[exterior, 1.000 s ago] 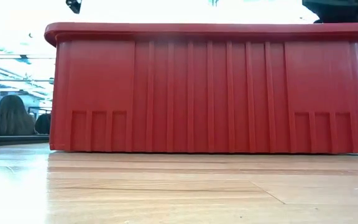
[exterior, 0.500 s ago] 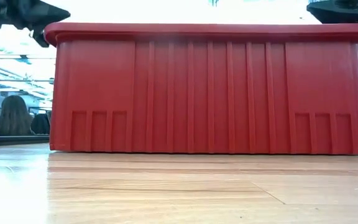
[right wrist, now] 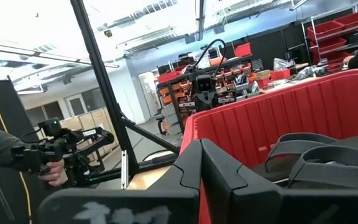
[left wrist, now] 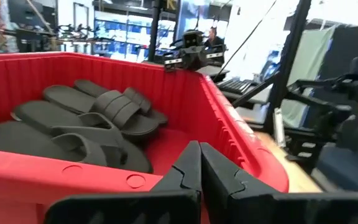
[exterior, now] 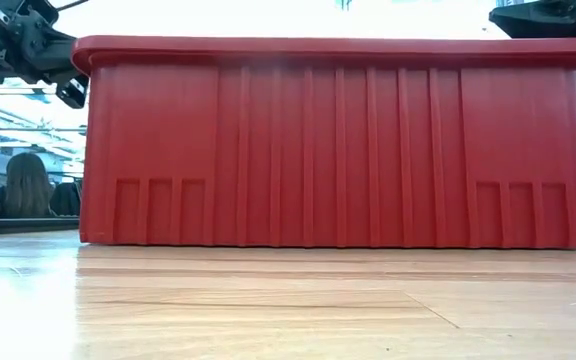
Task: Pick and place slides into bin
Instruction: Return to Home Position
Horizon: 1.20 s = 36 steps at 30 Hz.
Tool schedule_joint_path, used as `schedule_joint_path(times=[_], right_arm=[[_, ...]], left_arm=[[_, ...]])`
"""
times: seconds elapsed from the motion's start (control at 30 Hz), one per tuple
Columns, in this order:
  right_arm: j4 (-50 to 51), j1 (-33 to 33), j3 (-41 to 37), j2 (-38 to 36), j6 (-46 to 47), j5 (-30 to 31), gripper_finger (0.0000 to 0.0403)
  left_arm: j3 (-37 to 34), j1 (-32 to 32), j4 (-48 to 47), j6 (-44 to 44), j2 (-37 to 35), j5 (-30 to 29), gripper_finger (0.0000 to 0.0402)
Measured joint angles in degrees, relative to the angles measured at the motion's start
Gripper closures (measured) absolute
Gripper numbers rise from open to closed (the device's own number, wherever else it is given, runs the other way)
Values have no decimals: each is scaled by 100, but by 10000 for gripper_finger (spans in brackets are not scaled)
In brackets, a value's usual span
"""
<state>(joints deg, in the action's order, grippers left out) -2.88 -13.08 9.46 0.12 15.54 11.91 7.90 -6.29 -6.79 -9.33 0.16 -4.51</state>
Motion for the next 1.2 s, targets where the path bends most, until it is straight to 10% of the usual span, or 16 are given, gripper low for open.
schedule_joint_path(times=[1.2], right_arm=[[-564, 0, -31, 9, -635, 9, 403]], left_arm=[[-103, -6, 390, -141, 31, -298, 378]])
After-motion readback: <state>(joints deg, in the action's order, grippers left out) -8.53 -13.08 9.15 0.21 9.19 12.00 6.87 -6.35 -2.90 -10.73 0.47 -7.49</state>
